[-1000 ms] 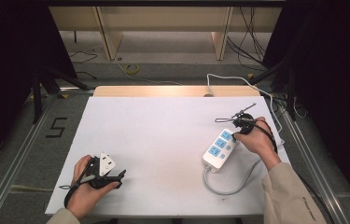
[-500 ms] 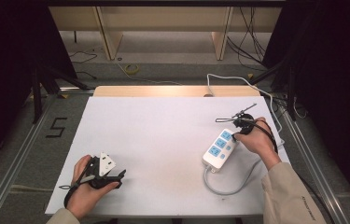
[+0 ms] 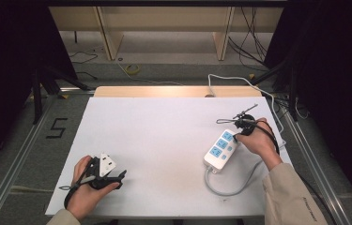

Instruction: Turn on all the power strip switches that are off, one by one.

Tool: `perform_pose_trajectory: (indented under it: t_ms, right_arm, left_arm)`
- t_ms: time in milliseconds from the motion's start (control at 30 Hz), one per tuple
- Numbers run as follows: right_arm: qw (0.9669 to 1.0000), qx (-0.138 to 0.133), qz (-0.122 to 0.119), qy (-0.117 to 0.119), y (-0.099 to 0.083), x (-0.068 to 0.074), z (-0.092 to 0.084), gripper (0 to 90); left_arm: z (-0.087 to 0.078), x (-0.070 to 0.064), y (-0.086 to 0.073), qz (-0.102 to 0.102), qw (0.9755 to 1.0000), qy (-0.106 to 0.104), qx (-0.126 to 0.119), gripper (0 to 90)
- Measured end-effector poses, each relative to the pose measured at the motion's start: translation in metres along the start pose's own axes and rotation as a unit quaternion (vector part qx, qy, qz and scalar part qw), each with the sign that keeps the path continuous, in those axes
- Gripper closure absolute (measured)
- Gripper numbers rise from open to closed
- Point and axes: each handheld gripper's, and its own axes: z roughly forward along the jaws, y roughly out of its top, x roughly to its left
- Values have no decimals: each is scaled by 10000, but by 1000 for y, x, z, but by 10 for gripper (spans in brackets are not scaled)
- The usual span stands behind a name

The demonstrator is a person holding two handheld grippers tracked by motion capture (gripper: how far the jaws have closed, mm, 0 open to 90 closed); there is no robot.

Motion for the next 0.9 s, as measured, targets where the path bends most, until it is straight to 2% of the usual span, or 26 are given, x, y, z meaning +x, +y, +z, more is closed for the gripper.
perform_pose_trajectory:
  t_ms: [100,767,900]
  right_arm:
    - [10000,49,-9,-5,0,0,1,900]
    - [10000,-83,5,-51,-2,2,1,900]
    - [9999,-142,87,-5,-3,1,1,900]
  left_arm:
    - [0,0,0,-10,10000,6,7,202]
    - [0,0,-1,6,10000,-6,39,203]
    - [0,0,-1,-20,10000,-8,15,203]
